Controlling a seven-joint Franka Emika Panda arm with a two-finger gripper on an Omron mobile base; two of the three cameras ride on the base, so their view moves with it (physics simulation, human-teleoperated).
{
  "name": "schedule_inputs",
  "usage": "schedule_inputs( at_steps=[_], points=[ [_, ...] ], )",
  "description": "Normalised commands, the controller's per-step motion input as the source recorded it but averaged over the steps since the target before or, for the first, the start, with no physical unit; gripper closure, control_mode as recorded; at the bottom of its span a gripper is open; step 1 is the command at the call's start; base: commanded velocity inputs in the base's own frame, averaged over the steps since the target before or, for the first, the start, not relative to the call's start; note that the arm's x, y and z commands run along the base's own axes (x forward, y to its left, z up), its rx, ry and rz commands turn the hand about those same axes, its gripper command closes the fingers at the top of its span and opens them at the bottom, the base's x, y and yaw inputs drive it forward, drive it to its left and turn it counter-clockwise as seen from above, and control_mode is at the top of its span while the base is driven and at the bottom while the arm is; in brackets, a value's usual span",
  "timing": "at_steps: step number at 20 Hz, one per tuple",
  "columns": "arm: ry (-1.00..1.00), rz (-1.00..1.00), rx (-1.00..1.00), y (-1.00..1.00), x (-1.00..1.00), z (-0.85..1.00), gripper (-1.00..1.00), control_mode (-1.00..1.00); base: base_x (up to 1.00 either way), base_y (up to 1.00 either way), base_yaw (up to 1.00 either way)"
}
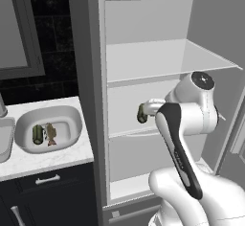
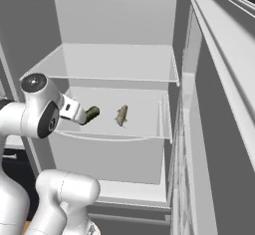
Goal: Place one cucumber and one fish in each tupperware on the nearby counter, to pack two identical lunches.
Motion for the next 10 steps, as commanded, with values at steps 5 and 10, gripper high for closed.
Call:
schedule_inputs(
  at_steps=[5, 10],
  points=[
    [0.0, 0.0, 0.0, 0.12, 0.44, -0.27, -1.0, -1.0, 0.0, 0.0, 0.0],
    [0.01, 0.0, 0.0, 0.0, 0.34, -0.15, -1.0, -1.0, 0.0, 0.0, 0.0]
  ],
)
